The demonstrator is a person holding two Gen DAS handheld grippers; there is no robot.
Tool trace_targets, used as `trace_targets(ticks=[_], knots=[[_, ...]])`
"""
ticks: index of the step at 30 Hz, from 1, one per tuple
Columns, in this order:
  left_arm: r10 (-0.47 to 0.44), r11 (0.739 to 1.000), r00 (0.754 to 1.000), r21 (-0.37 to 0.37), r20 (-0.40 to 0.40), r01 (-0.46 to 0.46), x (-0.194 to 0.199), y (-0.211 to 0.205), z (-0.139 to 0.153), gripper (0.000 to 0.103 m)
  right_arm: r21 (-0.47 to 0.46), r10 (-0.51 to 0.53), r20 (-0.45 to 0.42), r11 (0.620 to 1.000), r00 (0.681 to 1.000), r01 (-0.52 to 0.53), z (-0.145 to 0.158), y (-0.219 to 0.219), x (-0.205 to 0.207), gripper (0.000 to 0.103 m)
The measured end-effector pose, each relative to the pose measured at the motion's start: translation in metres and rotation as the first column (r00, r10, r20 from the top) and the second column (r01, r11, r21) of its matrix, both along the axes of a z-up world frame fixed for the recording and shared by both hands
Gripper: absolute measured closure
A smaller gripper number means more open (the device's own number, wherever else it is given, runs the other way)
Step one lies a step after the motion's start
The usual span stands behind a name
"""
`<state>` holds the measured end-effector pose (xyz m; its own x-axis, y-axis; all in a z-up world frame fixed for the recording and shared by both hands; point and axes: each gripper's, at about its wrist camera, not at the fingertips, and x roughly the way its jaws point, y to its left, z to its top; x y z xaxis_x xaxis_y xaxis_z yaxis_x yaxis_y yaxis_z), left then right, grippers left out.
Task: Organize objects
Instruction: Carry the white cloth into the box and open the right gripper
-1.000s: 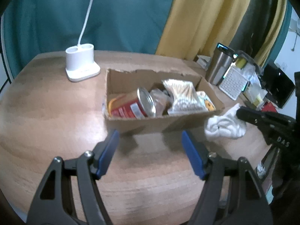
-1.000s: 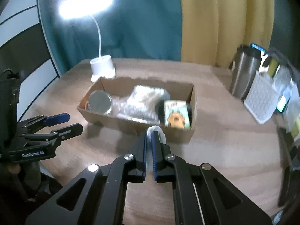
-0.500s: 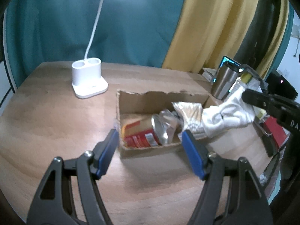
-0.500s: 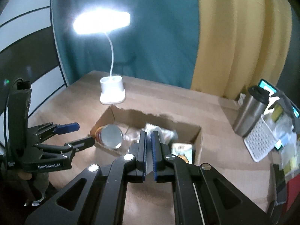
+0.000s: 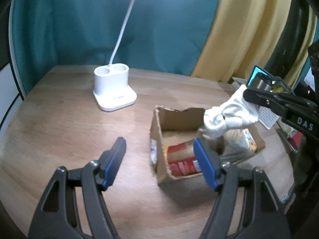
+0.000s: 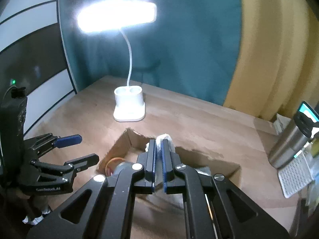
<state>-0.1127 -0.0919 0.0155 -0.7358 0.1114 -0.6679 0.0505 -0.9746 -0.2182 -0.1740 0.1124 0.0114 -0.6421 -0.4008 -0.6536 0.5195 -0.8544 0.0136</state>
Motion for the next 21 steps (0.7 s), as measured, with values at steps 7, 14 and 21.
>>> trace_targets(ticks=[7, 14, 21], knots=[[0.022, 1.000, 1.000, -0.001, 0.021, -0.022, -0.015, -0.014, -0.007, 0.032, -0.015, 0.058, 0.037, 0.998, 0.998, -0.058, -0.016, -0.030, -0.029, 0.098], [0.046, 0.999, 0.998, -0.016, 0.046, -0.045, -0.023, -0.021, -0.013, 0.032, -0.040, 0.082, 0.108, 0.996, 0.991, -0.078, -0.042, -0.042, -0.047, 0.098], [0.038, 0.999, 0.997, -0.012, 0.066, -0.037, -0.030, -0.014, -0.017, 0.032, -0.039, 0.023, 0.224, 0.999, 0.974, -0.015, -0.088, -0.032, -0.064, 0.097]])
